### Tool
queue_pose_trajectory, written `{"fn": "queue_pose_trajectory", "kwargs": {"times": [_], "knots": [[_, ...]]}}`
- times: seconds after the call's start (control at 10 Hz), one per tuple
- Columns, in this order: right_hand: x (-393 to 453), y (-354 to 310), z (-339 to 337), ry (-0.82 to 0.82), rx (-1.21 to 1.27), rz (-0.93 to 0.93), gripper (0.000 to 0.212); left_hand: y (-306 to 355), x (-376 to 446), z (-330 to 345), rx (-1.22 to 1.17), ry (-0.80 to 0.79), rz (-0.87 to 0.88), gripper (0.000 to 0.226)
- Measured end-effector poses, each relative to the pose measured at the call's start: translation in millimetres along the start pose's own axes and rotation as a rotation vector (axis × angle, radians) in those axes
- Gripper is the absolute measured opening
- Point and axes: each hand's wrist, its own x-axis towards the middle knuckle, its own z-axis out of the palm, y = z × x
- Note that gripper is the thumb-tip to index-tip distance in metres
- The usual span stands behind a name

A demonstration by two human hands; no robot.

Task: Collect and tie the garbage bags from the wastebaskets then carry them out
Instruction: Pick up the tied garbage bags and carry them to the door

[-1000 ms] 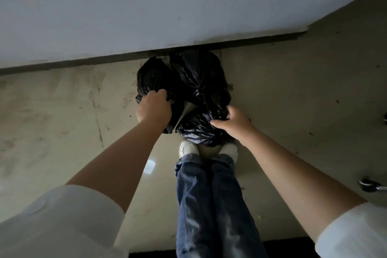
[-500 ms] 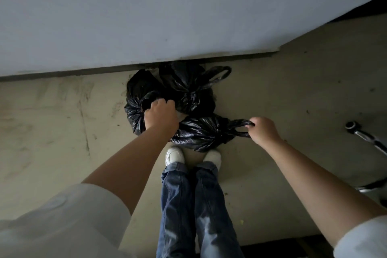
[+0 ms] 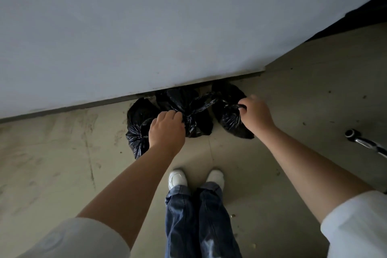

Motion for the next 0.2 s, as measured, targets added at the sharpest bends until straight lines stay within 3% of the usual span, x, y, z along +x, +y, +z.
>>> {"fn": "queue_pose_trajectory", "kwargs": {"times": [0.2], "knots": [[16.7, 18.9, 3.3, -0.109, 0.083, 0.126, 0.034, 1.0, 3.6, -6.1, 0.011, 0.043, 0.033, 0.043]]}}
